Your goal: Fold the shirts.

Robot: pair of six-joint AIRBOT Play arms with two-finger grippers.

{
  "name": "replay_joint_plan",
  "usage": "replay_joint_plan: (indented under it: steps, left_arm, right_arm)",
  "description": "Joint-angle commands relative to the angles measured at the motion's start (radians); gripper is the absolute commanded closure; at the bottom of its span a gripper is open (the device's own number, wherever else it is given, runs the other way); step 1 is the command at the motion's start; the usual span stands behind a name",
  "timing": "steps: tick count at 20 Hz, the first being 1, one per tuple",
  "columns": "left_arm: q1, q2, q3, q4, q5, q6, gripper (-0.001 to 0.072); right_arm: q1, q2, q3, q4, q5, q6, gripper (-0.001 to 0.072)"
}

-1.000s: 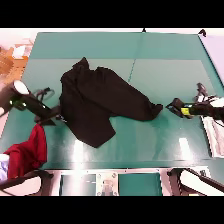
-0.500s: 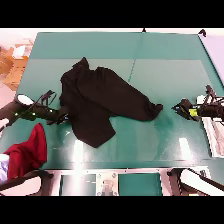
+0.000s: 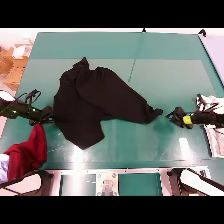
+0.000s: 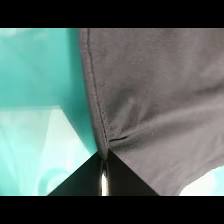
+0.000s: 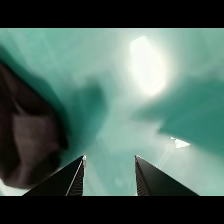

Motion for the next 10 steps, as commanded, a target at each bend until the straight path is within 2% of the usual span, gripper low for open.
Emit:
replay_joint_plan:
  steps: [1,5,10]
  left_arm:
    - [0.02,0.0,0.003,0.025,0.005,0.005,0.0685]
    - [0.02,0.0,0.003,0.025,0.005,0.004,0.0685]
    - [0.02,0.0,0.003,0.031,0.003,0.003,0.0685]
  right_arm:
    - [0.063,0.0,-0.074,0.068,-0.014,-0.059,0.0336]
    - [0.16,0.0,-0.074,0.212,-0.062,-0.14,0.0337]
    - [0.24,-0.016,-0.071,0.347,-0.18,-0.18,0.0337]
